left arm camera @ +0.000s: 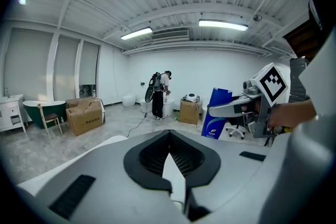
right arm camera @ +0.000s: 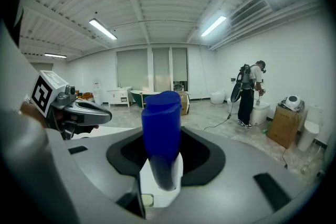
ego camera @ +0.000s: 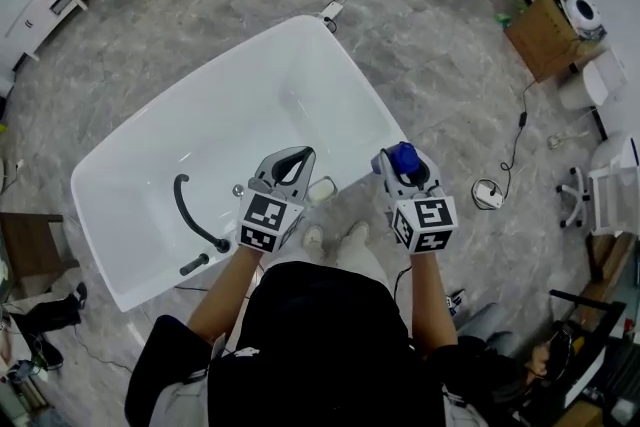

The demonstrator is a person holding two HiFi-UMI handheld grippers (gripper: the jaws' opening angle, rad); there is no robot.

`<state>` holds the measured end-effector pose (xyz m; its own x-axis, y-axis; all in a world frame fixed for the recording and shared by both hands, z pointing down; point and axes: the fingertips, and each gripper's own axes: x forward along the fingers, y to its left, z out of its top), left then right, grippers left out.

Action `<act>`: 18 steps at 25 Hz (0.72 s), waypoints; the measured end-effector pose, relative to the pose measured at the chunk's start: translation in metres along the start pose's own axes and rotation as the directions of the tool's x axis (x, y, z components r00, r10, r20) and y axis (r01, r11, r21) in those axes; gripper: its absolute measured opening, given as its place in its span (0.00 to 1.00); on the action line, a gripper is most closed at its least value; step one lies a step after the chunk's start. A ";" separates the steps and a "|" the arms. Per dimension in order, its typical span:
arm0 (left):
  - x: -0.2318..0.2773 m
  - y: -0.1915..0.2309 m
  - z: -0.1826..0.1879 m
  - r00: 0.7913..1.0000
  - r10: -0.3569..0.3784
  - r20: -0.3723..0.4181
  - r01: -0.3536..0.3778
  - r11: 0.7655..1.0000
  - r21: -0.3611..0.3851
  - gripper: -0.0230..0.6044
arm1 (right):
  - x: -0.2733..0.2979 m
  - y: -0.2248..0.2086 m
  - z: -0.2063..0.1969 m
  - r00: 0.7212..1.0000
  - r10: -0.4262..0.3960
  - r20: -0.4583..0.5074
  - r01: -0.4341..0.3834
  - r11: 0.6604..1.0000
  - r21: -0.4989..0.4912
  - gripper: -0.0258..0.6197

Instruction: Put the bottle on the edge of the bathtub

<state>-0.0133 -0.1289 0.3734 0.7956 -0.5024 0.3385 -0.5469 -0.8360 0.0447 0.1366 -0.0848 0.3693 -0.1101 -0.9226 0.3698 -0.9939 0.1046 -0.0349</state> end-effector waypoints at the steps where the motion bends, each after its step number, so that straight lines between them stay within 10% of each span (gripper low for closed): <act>1: 0.002 0.001 -0.006 1.000 0.010 -0.013 -0.010 1.000 -0.008 0.06 | 0.005 0.000 -0.005 1.000 0.015 -0.012 -0.015 1.000 0.003 0.29; 18: 0.066 -0.006 -0.091 0.975 0.114 -0.191 -0.142 0.980 -0.141 0.06 | 0.080 -0.037 -0.097 0.954 0.198 -0.226 -0.203 0.979 0.001 0.29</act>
<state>0.0187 -0.1370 0.4806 0.6635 -0.5431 0.5146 -0.6857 -0.7166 0.1278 0.1654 -0.1264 0.4898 -0.3005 -0.7755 0.5553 -0.9508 0.2893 -0.1105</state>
